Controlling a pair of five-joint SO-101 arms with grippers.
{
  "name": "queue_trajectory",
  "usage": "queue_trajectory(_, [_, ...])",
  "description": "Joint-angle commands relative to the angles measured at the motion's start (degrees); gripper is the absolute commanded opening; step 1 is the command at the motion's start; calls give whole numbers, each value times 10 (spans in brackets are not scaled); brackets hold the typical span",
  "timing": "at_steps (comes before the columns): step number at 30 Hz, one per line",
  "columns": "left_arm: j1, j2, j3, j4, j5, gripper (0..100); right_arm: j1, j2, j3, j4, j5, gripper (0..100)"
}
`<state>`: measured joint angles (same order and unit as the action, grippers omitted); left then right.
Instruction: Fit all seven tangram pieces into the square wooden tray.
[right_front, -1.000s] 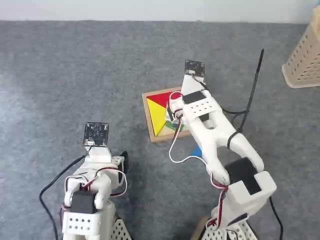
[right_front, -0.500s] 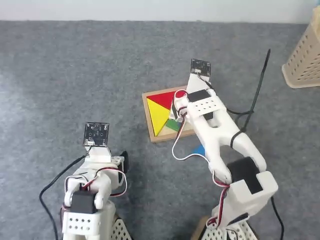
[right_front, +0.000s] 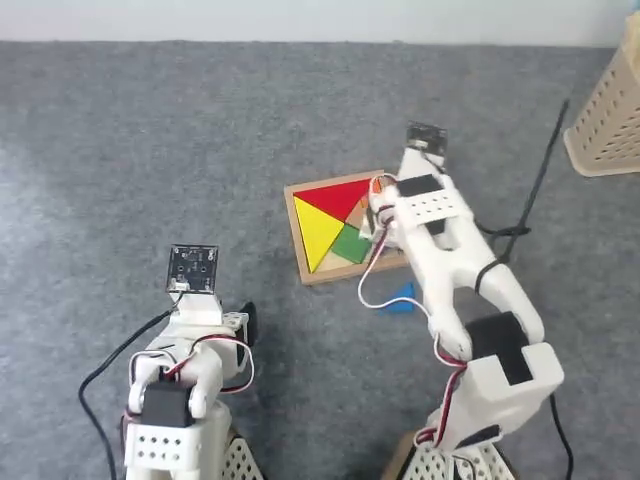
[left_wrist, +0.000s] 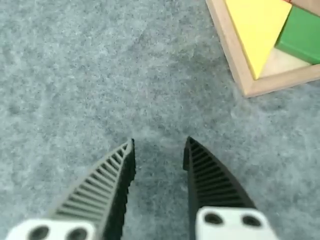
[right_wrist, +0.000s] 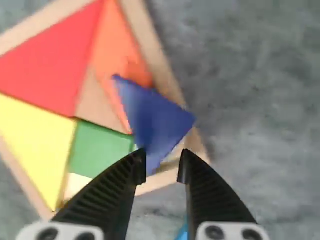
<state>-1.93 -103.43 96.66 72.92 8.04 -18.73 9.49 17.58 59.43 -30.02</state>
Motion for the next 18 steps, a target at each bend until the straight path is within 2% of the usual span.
queue_trajectory(1, [-2,-11,-1,-4,4,152,14,-15,-28,22,1,102])
queue_trajectory(9, [-2,-11,-1,-4,4,152,-3,-94,-5,17,2,99])
queue_trajectory(12, [-2,-11,-1,-4,4,152,1,-136,11,12,20,53])
queue_trajectory(18, [-2,-11,-1,-4,4,152,14,-163,77,-111,85,16])
